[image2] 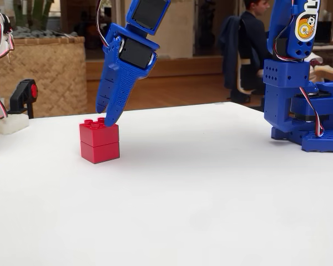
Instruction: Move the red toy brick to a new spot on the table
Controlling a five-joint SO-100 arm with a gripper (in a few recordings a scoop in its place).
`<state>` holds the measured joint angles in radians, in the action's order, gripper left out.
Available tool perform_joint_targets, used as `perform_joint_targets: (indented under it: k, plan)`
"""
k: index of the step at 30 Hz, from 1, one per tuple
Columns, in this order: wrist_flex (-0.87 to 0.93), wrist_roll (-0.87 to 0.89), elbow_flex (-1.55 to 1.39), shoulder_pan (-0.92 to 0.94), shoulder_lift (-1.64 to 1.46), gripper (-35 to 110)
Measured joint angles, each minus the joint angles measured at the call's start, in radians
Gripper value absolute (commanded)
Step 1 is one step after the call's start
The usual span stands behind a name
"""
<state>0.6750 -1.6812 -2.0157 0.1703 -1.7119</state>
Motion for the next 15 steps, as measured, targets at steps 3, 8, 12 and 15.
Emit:
perform_joint_targets:
  k: [3,8,12,15]
  plan:
    - [-0.049,-0.034,0.000,0.002,0.000,29]
    - [-0.158,-0.100,-0.071,0.000,0.000,29]
    - [-0.239,-0.130,-0.173,0.000,0.000,29]
    - [-0.307,-0.130,-0.247,0.000,0.000,25]
